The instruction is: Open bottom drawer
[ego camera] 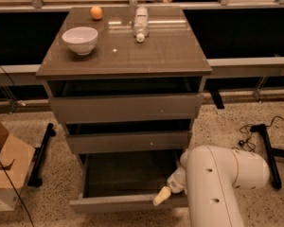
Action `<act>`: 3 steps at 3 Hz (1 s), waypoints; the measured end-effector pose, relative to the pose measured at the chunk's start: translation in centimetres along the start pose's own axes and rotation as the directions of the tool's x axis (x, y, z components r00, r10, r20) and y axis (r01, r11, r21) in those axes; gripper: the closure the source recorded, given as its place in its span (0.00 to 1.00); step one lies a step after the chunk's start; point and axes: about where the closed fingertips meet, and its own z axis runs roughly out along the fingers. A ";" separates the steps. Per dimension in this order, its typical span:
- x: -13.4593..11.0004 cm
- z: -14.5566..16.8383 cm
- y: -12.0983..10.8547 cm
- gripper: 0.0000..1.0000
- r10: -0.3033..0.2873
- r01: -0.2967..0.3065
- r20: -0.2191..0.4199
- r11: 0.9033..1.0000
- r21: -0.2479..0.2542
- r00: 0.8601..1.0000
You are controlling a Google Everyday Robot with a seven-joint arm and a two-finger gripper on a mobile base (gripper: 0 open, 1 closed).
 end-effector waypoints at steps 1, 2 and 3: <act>0.0 0.0 0.0 0.00 0.000 0.000 0.000 1.000 0.000 1.000; 0.1 0.2 0.1 0.00 -0.006 0.006 -0.016 1.000 0.002 1.000; 0.7 1.0 0.5 0.00 -0.032 0.034 -0.091 0.999 0.012 0.995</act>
Offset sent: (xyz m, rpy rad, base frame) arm 0.0001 0.0000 0.0000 0.0000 0.0000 0.0000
